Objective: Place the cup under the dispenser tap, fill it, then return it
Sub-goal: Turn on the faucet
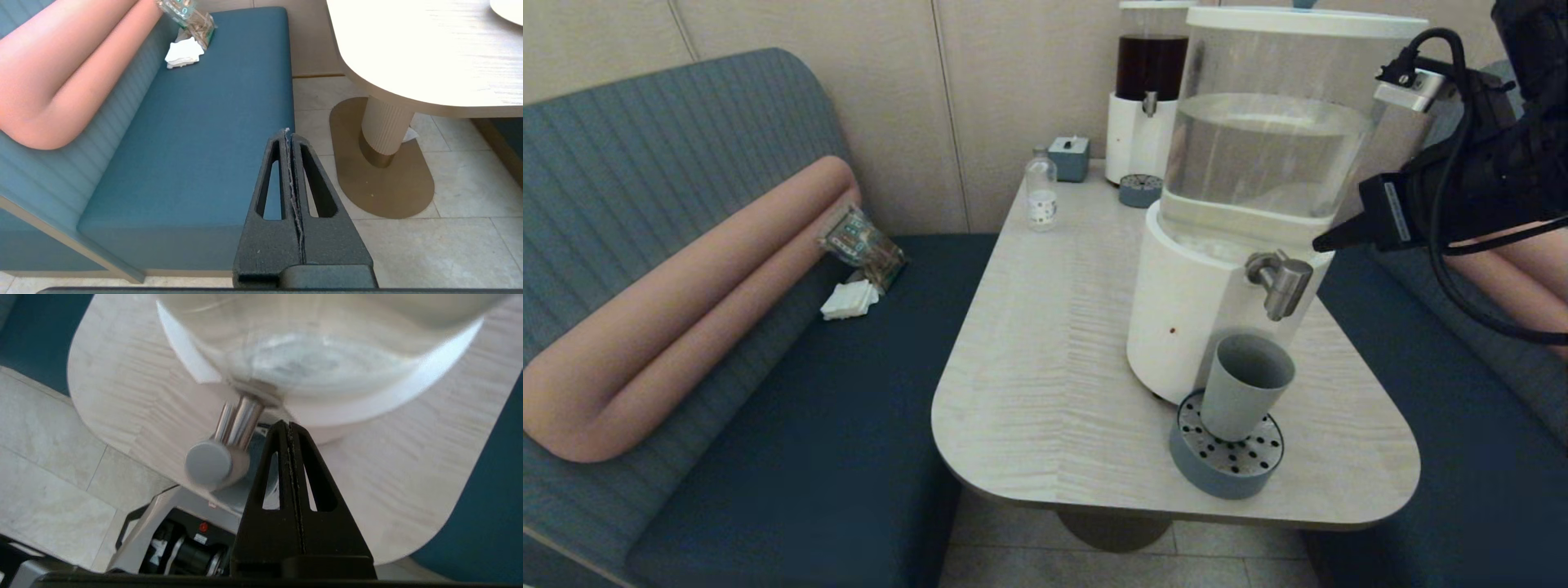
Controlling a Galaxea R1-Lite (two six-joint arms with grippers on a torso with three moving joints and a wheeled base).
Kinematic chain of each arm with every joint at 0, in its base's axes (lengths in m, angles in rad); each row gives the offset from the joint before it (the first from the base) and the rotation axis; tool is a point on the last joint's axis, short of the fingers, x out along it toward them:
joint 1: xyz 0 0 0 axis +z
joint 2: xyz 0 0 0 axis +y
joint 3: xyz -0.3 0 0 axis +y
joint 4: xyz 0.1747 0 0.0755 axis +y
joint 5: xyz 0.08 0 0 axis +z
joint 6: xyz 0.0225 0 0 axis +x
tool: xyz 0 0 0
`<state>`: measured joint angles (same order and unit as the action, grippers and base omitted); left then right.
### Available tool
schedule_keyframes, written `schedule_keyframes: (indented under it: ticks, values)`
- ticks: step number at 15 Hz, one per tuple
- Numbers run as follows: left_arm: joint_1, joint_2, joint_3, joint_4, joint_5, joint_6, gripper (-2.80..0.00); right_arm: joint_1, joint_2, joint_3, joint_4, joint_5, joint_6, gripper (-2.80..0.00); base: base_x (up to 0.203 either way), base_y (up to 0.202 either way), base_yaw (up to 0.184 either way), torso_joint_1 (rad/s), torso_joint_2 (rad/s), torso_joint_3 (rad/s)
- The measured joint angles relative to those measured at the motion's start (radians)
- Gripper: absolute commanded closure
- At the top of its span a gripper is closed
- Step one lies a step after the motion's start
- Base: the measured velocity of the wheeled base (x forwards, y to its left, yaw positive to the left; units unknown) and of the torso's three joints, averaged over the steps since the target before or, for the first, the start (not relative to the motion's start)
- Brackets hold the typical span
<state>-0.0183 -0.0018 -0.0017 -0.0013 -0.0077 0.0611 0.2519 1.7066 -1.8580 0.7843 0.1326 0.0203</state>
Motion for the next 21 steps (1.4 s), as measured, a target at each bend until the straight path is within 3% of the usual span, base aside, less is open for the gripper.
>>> schedule_keyframes:
  ticks: [21]
  values:
    - [0.0,0.0,0.0,0.0,0.0,0.0,0.0,0.067,0.058,0.059,-0.106,0.007,-0.052,0.0,0.0,0.0,0.0,0.0,0.0,0.0]
